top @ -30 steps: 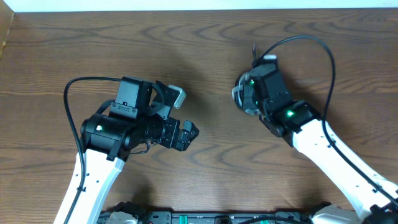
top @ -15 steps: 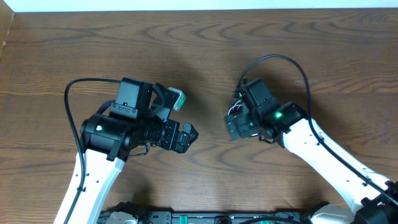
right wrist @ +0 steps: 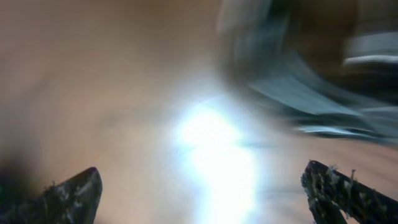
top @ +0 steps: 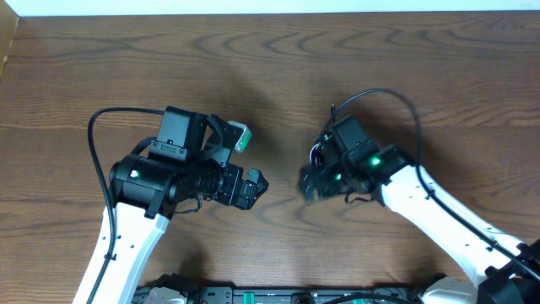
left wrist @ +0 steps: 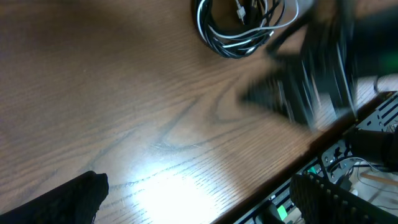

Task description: Untangle cables

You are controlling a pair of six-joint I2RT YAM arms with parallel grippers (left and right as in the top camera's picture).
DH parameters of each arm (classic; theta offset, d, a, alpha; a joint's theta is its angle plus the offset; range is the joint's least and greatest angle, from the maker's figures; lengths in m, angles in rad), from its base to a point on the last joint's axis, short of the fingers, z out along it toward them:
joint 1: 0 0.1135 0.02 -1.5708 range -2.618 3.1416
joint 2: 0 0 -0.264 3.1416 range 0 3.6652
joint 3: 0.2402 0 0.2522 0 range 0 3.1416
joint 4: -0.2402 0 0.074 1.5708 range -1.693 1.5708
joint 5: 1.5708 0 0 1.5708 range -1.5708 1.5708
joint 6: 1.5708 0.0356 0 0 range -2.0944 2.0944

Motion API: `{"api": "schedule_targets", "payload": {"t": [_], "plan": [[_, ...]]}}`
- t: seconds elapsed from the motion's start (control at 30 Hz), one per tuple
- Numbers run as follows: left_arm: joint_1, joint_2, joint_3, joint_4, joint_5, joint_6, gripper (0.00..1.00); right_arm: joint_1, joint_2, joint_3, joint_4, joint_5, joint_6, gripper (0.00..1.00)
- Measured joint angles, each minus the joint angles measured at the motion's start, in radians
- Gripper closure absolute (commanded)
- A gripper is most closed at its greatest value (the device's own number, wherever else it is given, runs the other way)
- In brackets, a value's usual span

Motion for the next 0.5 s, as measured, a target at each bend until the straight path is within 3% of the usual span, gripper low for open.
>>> {"api": "schedule_targets", "payload": {"t": [0.13, 0.3, 0.5], "plan": [[0.0, 0.0, 0.0, -0.001, 0.0, 0.0, 0.01, 0.073, 0.0, -0.039, 0.003, -0.109, -0.151, 0.01], [0.0, -0.001, 0.0, 0.0, 0.0, 0.0, 0.01, 0.116, 0.001, -0.127, 0.087, 0.157, -0.103, 0.01], [0.0, -0.001, 0.0, 0.0, 0.0, 0.0, 0.01, 0.116, 0.016, -0.233, 0.405, 0.386, -0.174, 0.13]]}}
